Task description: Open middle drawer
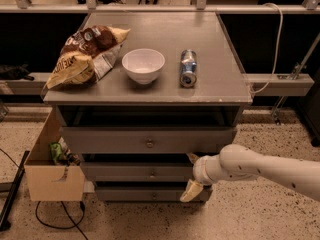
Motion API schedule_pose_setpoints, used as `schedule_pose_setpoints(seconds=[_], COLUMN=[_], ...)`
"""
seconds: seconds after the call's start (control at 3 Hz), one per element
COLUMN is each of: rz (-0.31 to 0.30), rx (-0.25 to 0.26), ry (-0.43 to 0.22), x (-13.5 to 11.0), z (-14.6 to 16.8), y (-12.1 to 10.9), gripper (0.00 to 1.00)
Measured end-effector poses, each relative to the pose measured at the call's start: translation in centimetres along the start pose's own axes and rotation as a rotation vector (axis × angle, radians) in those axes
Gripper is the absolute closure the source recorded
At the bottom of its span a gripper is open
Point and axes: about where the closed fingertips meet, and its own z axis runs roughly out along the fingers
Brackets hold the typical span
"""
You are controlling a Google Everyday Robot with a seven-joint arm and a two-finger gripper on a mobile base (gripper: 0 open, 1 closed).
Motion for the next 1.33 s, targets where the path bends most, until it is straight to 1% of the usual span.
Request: schedule_pose_setpoints(seconds=[0.33,0.67,1.0,1.33], rz=[0.055,0.125,0.178,0.172], rx=[0.005,0.015,0.030,0.032], ry=[-0.088,-0.164,-0.206,-0.203], x=[0.1,1.1,1.8,1.7], z=[0.4,0.1,0.3,0.6], y=[-0.6,-0.7,0.2,0.0], gripper=[0.00,0.00,0.00,0.00])
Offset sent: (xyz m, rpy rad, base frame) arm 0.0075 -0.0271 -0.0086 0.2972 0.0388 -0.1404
